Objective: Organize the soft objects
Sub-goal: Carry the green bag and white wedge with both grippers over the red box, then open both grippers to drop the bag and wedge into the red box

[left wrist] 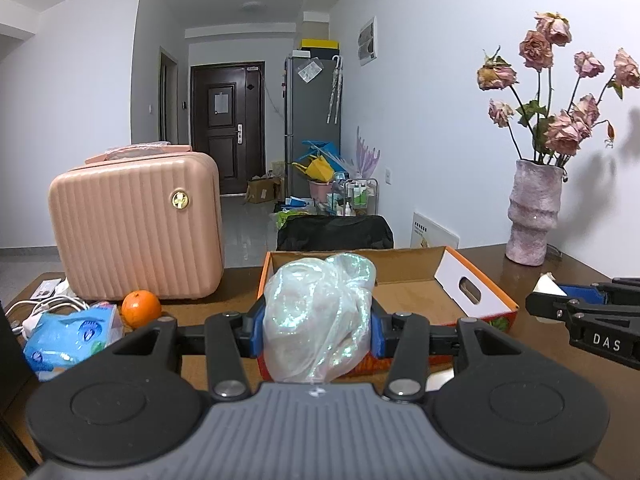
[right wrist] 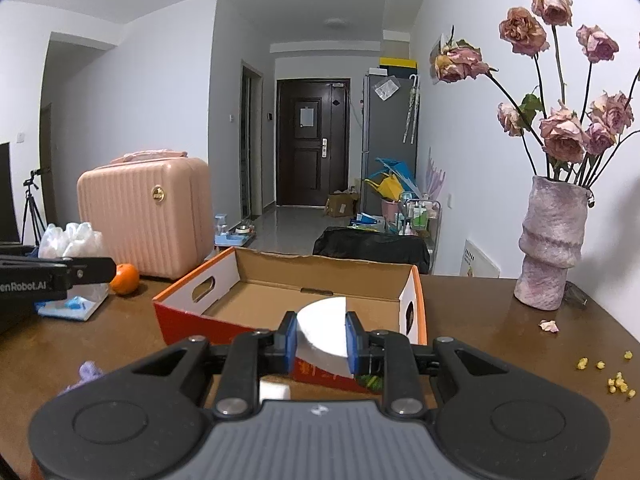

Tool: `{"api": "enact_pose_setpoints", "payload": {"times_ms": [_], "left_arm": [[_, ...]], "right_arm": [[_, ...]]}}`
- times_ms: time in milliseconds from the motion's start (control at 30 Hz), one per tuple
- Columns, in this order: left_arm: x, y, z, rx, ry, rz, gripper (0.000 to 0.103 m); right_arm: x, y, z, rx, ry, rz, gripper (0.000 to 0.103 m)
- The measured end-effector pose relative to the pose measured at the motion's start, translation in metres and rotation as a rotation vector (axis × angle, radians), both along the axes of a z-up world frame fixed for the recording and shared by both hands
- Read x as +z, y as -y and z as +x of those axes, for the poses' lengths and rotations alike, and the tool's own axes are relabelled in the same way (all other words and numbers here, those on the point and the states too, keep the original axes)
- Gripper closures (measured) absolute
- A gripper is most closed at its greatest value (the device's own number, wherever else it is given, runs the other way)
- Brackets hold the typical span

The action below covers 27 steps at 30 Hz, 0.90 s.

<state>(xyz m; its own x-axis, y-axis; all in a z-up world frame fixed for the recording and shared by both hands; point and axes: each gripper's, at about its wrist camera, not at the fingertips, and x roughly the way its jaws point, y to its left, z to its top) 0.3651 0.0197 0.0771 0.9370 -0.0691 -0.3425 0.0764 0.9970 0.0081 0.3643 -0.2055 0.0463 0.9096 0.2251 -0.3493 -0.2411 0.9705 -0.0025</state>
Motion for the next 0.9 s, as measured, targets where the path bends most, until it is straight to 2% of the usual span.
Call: {"api": "enact_pose_setpoints", "payload": {"times_ms": [400, 633, 800, 900], "left_arm": [[0.007, 0.005, 0.051, 0.002, 0.009, 0.011, 0.055], [0.01, 0.009, 0.095, 0.001, -0.017, 0.005, 0.055], [-0.001, 0.012, 0.129, 0.019, -0.052, -0.004, 0.055], [-0.012, 0.015, 0.144, 0.027, -0.068, 0.021, 0.055]], "right_arm": [[-0.003, -0.001, 0.054, -0.019, -0.017, 0.021, 0.079], [-0.004, -0.001, 0.086, -0.026, -0.024, 0.003, 0.079], [-0.003, 0.001, 0.11, -0.029, -0.028, -0.017, 0.079], [-0.004, -0.001, 0.123, -0.028, -0.035, -0.027, 0.079]]}}
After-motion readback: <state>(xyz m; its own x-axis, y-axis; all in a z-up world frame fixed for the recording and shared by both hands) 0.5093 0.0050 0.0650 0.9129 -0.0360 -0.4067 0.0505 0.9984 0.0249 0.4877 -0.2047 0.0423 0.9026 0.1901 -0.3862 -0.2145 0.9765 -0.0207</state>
